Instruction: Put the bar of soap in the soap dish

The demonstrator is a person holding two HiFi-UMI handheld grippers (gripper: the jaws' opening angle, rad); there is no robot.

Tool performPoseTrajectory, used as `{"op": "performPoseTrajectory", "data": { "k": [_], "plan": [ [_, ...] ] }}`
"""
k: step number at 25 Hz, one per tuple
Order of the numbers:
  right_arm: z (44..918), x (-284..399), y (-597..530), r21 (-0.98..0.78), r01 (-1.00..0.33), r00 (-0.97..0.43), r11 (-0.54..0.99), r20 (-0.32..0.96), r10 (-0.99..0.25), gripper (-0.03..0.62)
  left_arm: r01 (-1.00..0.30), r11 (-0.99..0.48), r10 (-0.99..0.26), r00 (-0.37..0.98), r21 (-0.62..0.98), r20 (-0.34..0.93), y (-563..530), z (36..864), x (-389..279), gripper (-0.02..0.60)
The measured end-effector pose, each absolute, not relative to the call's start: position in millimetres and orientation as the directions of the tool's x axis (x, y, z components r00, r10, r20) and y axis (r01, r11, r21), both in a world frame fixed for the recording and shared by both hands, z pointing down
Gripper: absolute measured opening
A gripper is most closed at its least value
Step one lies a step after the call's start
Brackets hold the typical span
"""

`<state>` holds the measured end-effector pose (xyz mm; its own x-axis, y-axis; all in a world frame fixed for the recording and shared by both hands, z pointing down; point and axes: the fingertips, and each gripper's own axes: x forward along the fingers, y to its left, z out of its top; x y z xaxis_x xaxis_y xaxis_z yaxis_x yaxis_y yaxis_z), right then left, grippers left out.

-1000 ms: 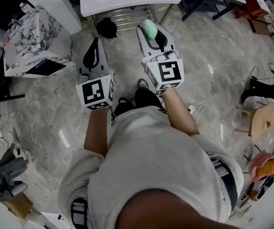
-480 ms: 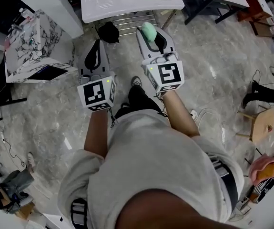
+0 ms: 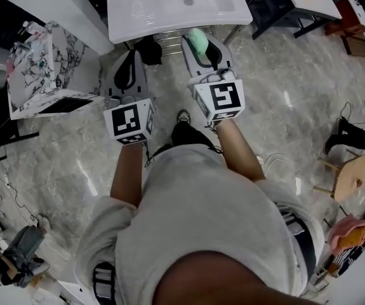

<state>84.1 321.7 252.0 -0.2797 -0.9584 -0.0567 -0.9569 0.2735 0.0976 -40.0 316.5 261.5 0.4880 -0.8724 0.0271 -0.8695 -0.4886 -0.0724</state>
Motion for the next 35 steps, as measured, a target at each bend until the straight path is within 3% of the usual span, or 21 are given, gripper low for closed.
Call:
{"op": "performPoseTrajectory", "data": {
  "k": [18,35],
  "plan": [
    [266.8,142.6,228.2,0.078,-0.936,-0.347,0.344,-0.032,-0.937,0.112,-0.896,-0.437,-0.899,0.432,-0.079,0.071,227.7,274.2,22.6,0.017],
    [271.5,139.8,160.1,0.104,-0.931,-0.355,0.35,-0.027,-0.935,0.112,-0.898,-0.435,-0.9,0.432,-0.067,0.054,154.4,279.1,19.7,0.017]
  ]
}}
